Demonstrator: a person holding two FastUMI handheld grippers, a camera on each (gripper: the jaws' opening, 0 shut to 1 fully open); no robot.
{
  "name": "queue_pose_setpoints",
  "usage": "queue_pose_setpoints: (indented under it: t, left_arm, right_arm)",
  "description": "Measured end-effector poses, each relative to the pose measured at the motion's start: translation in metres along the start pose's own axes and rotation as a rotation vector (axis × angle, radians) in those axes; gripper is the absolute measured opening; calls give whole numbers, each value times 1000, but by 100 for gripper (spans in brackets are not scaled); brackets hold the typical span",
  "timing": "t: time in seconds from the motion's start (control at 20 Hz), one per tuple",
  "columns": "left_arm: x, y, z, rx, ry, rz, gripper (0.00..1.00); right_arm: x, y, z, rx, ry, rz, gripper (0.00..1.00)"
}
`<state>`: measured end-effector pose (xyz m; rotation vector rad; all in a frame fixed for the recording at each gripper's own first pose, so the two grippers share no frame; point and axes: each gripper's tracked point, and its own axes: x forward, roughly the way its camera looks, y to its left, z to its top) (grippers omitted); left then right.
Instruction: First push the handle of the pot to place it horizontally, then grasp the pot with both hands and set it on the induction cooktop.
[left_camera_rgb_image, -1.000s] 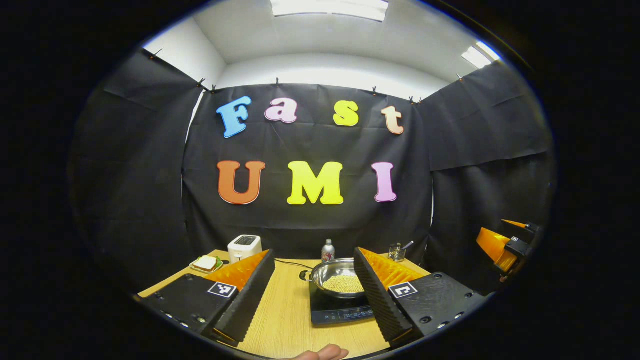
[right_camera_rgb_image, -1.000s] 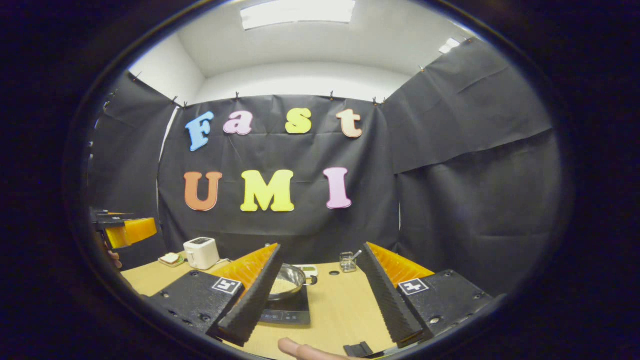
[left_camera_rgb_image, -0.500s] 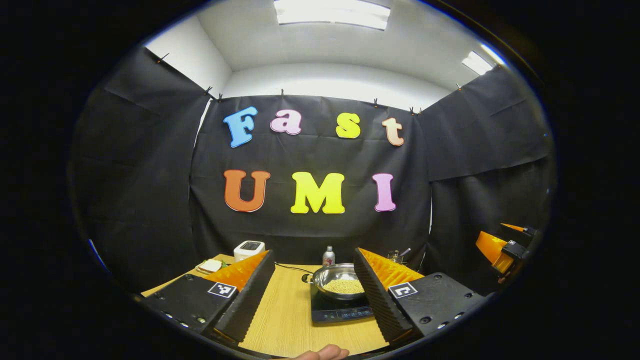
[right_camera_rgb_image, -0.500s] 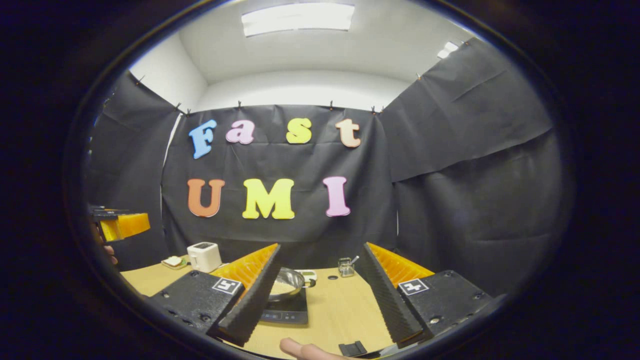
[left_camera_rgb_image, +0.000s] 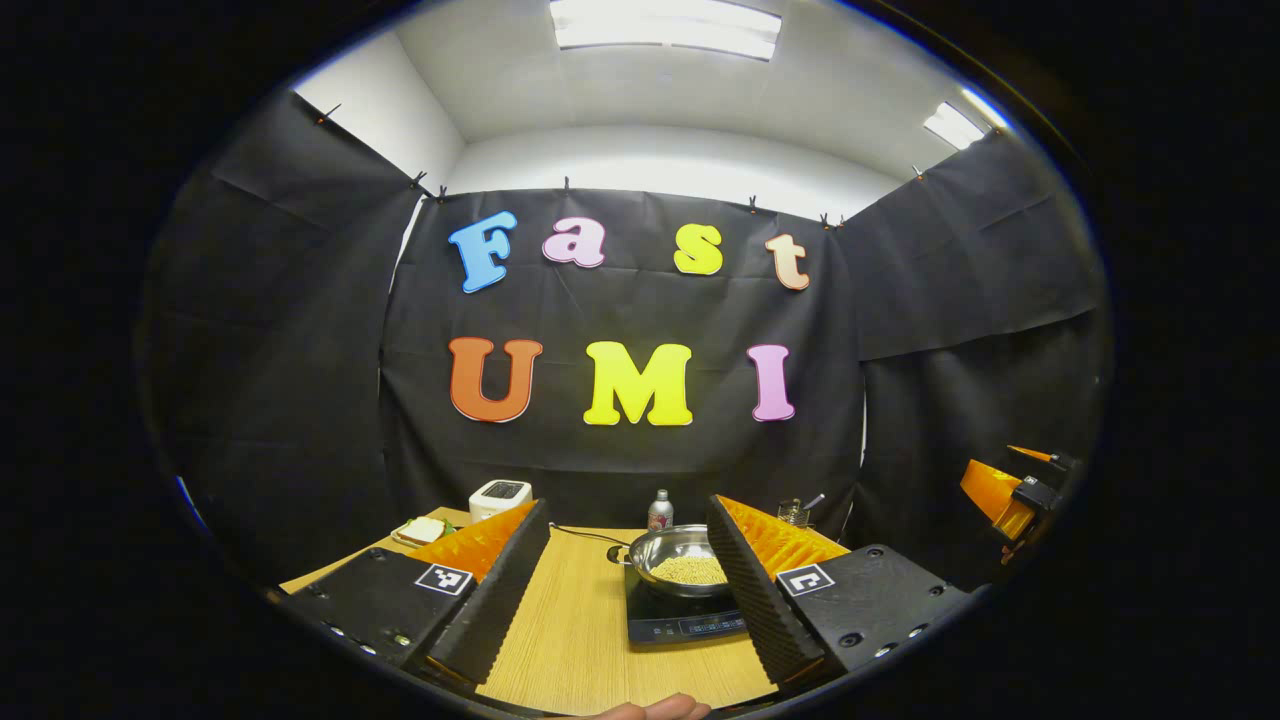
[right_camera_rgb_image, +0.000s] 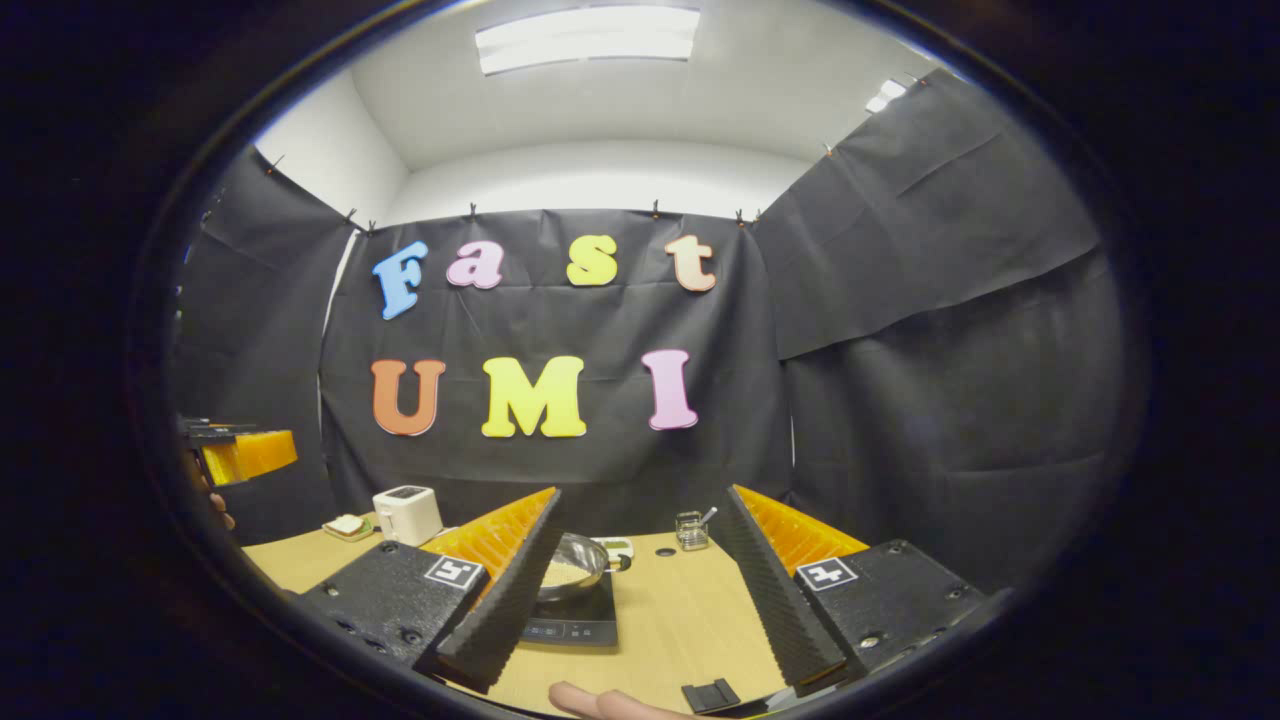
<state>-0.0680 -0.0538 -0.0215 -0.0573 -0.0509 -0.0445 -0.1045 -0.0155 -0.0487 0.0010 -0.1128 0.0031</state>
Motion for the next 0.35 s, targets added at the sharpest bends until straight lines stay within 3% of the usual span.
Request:
queue_pose_setpoints:
  t: [0.35]
  left_arm:
    - [1,7,-6,-2,15,14,94]
  right_arm:
    - [3,9,-6,11,17,21,99]
